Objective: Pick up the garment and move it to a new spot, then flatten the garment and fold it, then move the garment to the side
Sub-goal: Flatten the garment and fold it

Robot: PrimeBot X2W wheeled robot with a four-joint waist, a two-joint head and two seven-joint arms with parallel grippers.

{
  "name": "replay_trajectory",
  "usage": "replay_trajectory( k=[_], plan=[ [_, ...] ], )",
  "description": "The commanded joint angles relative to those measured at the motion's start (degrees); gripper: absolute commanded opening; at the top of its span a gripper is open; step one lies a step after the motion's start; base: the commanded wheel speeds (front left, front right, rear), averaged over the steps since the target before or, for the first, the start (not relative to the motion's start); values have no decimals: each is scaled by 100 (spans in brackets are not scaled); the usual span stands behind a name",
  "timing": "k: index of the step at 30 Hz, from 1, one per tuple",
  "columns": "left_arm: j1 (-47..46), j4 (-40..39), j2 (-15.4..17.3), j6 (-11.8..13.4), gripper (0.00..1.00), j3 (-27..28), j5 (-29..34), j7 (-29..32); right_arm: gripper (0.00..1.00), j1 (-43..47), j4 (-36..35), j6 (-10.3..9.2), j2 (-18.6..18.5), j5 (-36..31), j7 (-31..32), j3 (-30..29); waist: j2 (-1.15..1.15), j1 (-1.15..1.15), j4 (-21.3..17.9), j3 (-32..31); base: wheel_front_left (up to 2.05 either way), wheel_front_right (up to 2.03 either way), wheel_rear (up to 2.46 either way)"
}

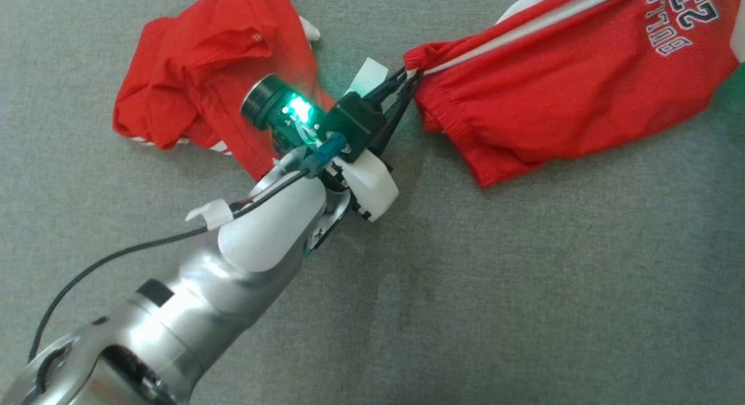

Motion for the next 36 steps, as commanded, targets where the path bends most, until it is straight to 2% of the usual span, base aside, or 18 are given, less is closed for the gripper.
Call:
replay_trajectory(
  k=[1,2,9,15,20,23,25,31,32,36],
  plan=[
    [-250,-53,102,17,67,147,45,-52,100,-132,8,-5,-78,-40,-84,4,0,0,16,16,0,0,0],
    [-261,-19,90,28,100,141,52,-68,100,-166,87,-5,-69,-75,-128,34,0,0,21,21,0,0,0],
    [-272,122,120,139,100,162,55,-187,100,-295,552,-5,170,-60,-710,-54,0,0,-65,-95,0,0,0],
    [-90,-57,358,545,100,479,-30,-588,100,-36,643,-5,365,270,-1536,-330,0,0,-290,-595,0,0,0],
    [276,-507,631,1016,100,1007,-187,-841,100,392,-65,-5,441,532,-1738,-811,0,0,-552,-1073,0,0,0],
    [667,-874,781,1291,100,1384,-286,-890,100,955,-773,-5,486,522,-1742,-1428,0,0,-713,-1381,0,0,0],
    [1010,-1156,842,1409,100,1611,-325,-898,100,1474,-1102,-5,652,585,-1743,-1896,0,0,-811,-1588,0,0,0],
    [2336,-1836,810,1586,100,2137,-229,-902,100,2997,-2025,-5,1277,308,-1744,-2926,0,0,-1016,-2139,0,0,0],
    [2336,-1836,810,1586,100,2137,-229,-902,100,2997,-2025,-5,1277,308,-1744,-2926,0,0,-1016,-2139,0,0,0],
    [3158,-2033,657,1588,100,2390,-99,-903,100,4104,-2461,-5,1879,-300,-1745,-3590,0,0,-1113,-2396,0,0,0]
  ],
)
